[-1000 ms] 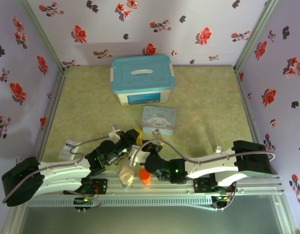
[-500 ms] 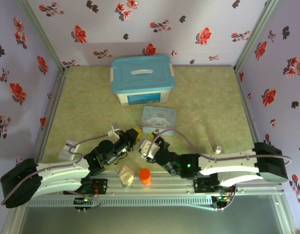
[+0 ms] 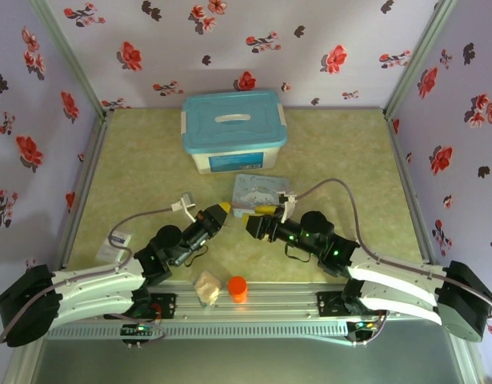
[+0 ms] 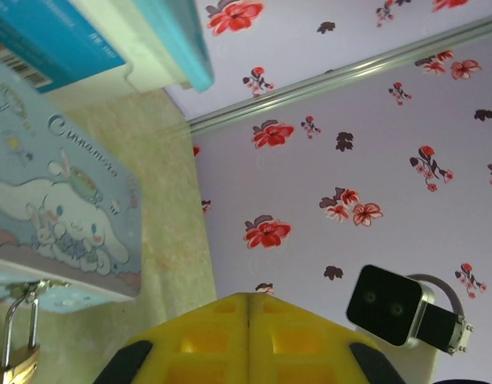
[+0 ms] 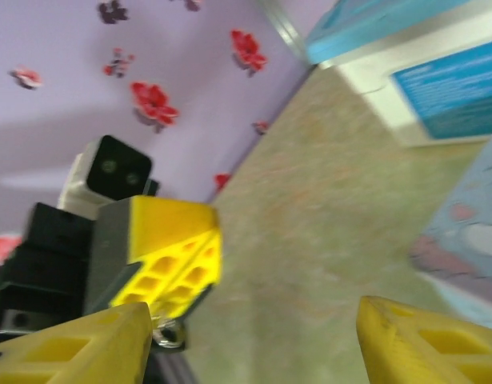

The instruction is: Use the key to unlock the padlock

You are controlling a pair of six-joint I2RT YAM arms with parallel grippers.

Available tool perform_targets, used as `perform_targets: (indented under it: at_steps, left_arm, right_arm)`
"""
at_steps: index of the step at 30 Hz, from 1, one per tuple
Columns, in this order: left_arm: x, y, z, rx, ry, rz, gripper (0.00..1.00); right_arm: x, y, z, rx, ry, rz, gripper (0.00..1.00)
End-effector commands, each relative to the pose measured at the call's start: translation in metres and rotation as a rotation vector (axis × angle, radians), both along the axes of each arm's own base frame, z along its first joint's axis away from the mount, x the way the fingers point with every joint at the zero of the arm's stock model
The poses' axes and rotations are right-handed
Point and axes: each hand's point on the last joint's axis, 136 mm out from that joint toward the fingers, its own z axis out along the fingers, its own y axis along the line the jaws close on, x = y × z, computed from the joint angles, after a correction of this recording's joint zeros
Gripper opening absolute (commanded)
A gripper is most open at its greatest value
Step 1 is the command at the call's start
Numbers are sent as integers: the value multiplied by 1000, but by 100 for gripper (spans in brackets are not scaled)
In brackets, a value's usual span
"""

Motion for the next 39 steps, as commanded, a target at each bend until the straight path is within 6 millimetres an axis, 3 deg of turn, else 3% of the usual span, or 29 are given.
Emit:
perform_targets:
  at_steps: [1,11,21,39]
  left_arm:
    - [5,2,29,18,-126,31,0]
    - [5,4,53,-55,-199,43,0]
    - [8,-1,47,-68,-179,38,0]
    - [11,-2,44,-111,-153,41,0]
  right_arm:
    - [-17,18,42,215,102,145,68]
    - [-14,36,47,337,165,201,51]
    - [-15,42,48,344,161,225,34]
    - [-14,48,43,376,192,240,24]
